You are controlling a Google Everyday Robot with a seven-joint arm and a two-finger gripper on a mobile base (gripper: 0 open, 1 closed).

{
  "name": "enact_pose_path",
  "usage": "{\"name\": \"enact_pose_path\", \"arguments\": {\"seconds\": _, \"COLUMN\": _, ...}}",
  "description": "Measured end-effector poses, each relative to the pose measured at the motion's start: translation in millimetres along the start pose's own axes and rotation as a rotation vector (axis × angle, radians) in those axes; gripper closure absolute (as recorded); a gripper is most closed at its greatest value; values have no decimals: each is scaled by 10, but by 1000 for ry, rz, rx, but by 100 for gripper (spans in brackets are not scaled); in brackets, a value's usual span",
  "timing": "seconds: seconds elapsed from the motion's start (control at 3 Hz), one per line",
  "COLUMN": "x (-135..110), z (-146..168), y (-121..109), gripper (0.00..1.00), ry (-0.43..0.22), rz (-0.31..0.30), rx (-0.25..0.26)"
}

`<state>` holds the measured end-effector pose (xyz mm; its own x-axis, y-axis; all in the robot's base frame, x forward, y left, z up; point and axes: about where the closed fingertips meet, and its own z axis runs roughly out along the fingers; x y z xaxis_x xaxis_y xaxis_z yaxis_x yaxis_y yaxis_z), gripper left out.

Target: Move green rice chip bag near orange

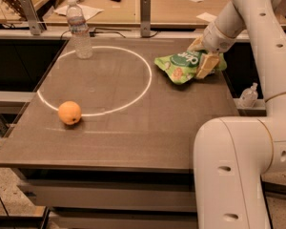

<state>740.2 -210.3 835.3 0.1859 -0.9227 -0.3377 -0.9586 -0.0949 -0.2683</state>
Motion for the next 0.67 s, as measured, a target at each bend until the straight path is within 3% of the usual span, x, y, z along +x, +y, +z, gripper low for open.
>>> {"name": "enact_pose_path", "arguments": {"seconds": 0.67, "x": -14, "z": -29, "y": 2, "gripper": 69, "ry": 0, "rz": 0, "rx": 0}}
